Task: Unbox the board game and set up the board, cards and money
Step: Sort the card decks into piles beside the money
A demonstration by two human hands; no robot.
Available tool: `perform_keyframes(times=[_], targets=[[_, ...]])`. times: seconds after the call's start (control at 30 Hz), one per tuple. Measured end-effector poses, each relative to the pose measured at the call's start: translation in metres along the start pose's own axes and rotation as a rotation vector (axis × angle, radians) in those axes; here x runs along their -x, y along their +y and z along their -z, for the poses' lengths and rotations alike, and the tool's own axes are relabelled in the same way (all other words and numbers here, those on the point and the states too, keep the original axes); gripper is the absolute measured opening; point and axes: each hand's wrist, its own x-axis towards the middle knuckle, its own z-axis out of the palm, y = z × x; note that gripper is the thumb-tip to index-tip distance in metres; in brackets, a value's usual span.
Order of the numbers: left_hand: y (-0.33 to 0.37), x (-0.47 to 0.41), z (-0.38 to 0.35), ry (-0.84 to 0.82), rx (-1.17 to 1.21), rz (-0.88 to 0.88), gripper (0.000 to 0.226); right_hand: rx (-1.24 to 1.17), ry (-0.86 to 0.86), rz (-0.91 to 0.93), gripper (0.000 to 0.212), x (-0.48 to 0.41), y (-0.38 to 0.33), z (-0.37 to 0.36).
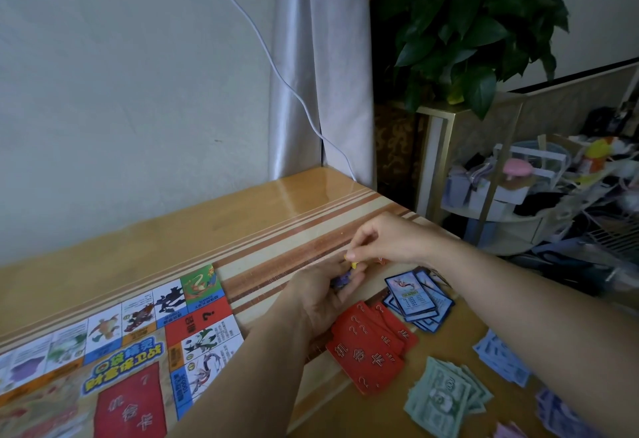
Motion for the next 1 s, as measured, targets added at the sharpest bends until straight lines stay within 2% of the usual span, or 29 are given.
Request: perform_keyframes(times=[0.17, 0.33, 0.4, 0.47, 0.5, 0.57, 0.67, 0.8, 1.0], targets=[[0.008, 0.006, 0.003, 0.015, 0.042, -0.017, 0.019, -0.241, 0.136, -0.067, 0.004, -0.013, 0.011, -0.003], [0.017, 0.013, 0.014, 0.019, 0.119, -0.016, 0.028, 0.064, 0.175, -0.083, 0.010, -0.022, 0.027, -0.020], [0.017, 0.015, 0.018, -0.003, 0.119, -0.014, 0.030, 0.194, 0.257, -0.060, 0.006, -0.024, 0.028, -0.025], [0.017, 0.015, 0.021, -0.033, 0.120, -0.004, 0.031, 0.141, 0.325, 0.015, 0.016, -0.022, 0.019, -0.023], [0.017, 0.015, 0.022, -0.044, 0.116, 0.002, 0.030, 0.056, 0.287, 0.058, 0.020, -0.018, 0.010, -0.020], [0.016, 0.018, 0.023, -0.060, 0.084, 0.007, 0.027, -0.066, 0.092, 0.090, 0.021, -0.008, -0.009, -0.017], [0.015, 0.024, 0.025, -0.061, 0.017, -0.005, 0.024, 0.039, -0.063, 0.104, 0.012, -0.001, -0.020, -0.018], [0.018, 0.031, 0.027, -0.032, 0.006, -0.014, 0.023, -0.030, -0.044, 0.062, 0.002, -0.005, -0.021, -0.024], [0.025, 0.041, 0.031, -0.050, 0.053, -0.015, 0.027, -0.380, 0.003, -0.069, 0.005, -0.003, -0.024, -0.029]])
